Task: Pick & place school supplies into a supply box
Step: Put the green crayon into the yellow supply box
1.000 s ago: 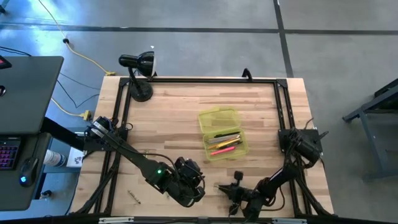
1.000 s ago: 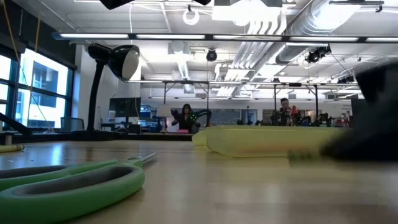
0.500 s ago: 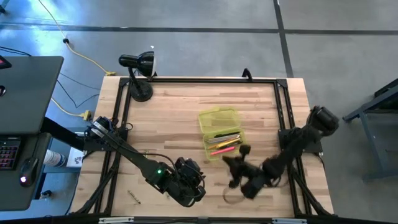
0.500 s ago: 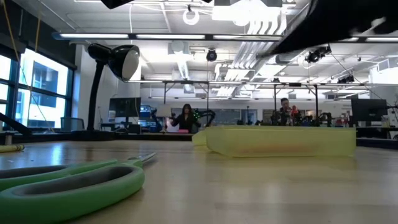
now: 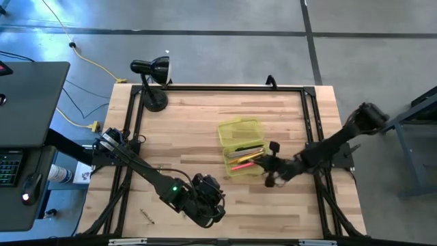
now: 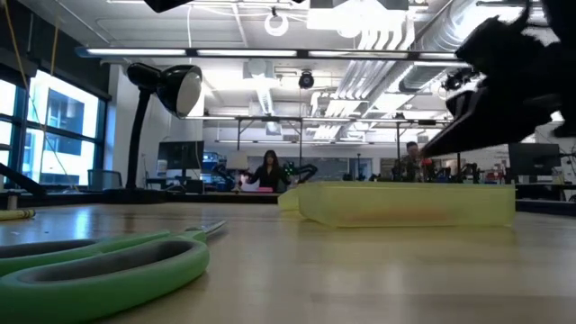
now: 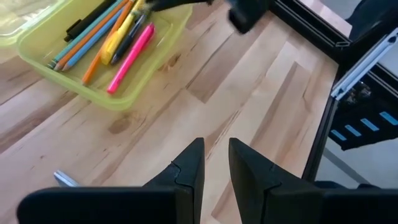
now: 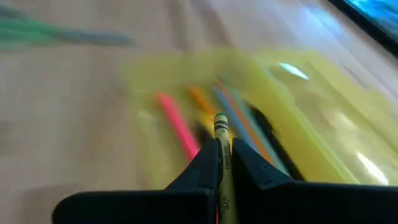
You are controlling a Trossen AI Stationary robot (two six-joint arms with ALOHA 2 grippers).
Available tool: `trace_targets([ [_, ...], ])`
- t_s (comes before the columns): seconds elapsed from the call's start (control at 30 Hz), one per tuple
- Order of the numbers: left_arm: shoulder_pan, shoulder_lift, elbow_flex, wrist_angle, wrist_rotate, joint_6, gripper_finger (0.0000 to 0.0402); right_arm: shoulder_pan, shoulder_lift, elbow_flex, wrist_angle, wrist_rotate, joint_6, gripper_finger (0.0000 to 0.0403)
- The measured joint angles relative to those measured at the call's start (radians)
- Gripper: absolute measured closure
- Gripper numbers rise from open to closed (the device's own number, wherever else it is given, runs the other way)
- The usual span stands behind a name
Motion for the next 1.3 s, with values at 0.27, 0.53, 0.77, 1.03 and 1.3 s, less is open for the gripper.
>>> trace_targets([
  [0.27, 0.007, 0.000, 0.000, 0.002, -0.007, -0.003, 0.0296, -0.187, -0.087, -0.238, 0.405, -0.360, -0.114, 0.0398],
  [0.53, 0.074, 0.000, 0.000, 0.005, 0.052, 0.003, 0.0296, -0.220, -0.071, -0.208, 0.461, -0.421, -0.150, 0.0397],
  [0.77, 0.114, 0.000, 0.000, 0.004, 0.133, 0.007, 0.0296, -0.220, 0.032, -0.174, 0.457, -0.395, -0.146, 0.0397],
  [1.03, 0.111, 0.000, 0.000, 0.006, 0.132, 0.026, 0.0296, -0.220, 0.159, -0.175, 0.464, -0.337, -0.115, 0.0397],
  [1.3, 0.111, 0.000, 0.000, 0.006, 0.134, 0.027, 0.0296, -0.219, 0.177, -0.175, 0.496, -0.317, -0.114, 0.0374],
])
